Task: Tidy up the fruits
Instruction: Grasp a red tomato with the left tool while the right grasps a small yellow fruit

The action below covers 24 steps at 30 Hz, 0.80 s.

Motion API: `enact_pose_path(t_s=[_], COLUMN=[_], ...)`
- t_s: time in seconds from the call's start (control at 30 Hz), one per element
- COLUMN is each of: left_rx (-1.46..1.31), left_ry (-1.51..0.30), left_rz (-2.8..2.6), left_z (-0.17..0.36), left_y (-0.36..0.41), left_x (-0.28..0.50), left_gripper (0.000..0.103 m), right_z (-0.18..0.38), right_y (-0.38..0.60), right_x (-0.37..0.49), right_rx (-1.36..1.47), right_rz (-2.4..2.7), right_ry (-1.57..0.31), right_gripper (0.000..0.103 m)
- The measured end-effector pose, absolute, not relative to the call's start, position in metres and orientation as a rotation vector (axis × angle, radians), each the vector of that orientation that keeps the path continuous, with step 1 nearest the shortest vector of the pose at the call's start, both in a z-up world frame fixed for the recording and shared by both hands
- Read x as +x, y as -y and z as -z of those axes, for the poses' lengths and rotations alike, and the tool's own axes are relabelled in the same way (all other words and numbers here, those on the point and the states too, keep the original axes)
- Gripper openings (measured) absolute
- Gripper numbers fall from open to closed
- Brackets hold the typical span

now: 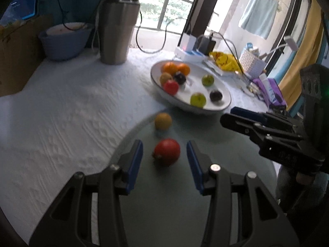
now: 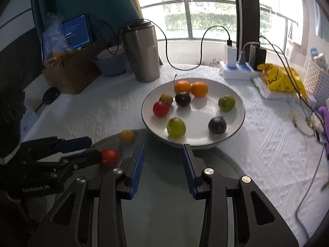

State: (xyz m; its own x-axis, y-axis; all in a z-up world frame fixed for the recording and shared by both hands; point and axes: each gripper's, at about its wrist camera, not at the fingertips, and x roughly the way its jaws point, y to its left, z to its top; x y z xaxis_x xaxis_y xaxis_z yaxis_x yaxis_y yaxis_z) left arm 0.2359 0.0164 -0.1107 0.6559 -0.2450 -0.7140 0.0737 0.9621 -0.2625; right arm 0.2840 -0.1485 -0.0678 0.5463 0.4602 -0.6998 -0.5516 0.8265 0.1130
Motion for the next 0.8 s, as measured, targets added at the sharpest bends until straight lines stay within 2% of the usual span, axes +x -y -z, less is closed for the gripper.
enact_pose_path(t_s=[0.3, 0.4, 0.8], left_rx=[-0.166, -0.173, -0.194], left_ry=[-0.872, -0.874, -0.816], left_rz=[0.177, 0.184, 0.167], left_z=[0.126, 0.126, 0.112], left_y=[-0.002, -0.005, -0.038], left_x=[0.244, 0.245, 0.232], left_gripper=[0.044, 0.033, 0.032], right_z=[0.080, 0.080, 0.084], right_y=[0.151, 0.149, 0.102], right_x=[0.281, 0.283, 0.288], right_rx=[-0.118, -0.115, -0.161], right_rz=[-0.595, -0.599, -0.676], right_ry=[-0.824, -0.823, -0.833], right_gripper=[0.040, 0.040, 0.040])
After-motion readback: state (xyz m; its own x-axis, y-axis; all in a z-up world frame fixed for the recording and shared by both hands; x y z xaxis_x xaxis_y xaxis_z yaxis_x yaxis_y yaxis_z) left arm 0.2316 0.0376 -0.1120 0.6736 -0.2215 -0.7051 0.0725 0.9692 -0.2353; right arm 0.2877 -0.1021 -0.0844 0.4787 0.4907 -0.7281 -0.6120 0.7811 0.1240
